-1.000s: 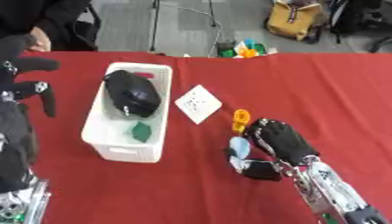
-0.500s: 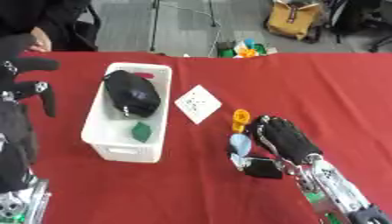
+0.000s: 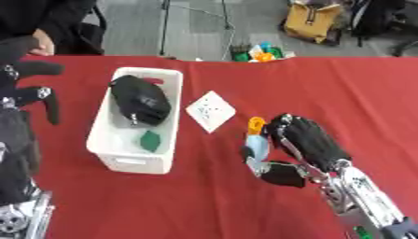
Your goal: Pick up objects on the table and place them in the box.
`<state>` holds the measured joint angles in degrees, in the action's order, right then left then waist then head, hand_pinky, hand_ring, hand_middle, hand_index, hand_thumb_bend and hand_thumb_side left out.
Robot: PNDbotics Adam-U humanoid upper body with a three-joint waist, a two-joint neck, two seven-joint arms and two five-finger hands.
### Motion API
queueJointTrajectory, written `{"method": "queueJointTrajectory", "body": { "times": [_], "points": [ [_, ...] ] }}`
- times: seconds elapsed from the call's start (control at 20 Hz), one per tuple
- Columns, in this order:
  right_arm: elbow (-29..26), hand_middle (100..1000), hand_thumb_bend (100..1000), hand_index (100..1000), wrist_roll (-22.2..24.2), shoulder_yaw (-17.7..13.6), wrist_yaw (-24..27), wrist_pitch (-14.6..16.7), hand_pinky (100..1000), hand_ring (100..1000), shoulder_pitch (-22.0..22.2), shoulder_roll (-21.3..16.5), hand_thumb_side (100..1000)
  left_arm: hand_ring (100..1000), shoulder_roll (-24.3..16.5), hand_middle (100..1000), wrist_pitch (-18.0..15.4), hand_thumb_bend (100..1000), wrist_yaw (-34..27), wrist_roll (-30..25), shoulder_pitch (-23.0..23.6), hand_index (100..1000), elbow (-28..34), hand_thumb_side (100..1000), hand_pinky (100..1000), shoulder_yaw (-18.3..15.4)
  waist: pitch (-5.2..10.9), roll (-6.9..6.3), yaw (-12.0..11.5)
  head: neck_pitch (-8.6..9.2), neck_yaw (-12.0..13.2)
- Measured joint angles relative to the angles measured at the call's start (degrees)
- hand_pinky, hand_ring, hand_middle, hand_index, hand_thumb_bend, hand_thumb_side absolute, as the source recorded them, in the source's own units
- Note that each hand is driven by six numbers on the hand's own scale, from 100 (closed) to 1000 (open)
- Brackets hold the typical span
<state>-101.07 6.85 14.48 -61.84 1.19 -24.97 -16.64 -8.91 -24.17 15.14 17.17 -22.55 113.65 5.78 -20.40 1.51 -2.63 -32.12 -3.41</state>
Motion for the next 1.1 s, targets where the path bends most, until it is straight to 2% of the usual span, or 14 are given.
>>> {"method": "queueJointTrajectory", "body": {
  "times": [0.65,1.1],
  "points": [
    [-5.2,303,202,503,0.4,-0.1,5.5,-1.0,292,430,-2.2,-2.8,755,609,0.0,725,0.0,100,0.0,0.0,0.0,788,0.0,1000,149,0.0,0.20,0.22,-0.1,0.01,0.0],
    [-6.3,303,192,503,0.6,-0.1,9.6,-1.7,295,432,-6.7,-4.9,765,609,0.0,726,0.1,100,0.0,-0.1,0.0,787,0.0,1000,149,0.0,0.20,0.57,-0.8,0.01,-0.3]
  ]
}}
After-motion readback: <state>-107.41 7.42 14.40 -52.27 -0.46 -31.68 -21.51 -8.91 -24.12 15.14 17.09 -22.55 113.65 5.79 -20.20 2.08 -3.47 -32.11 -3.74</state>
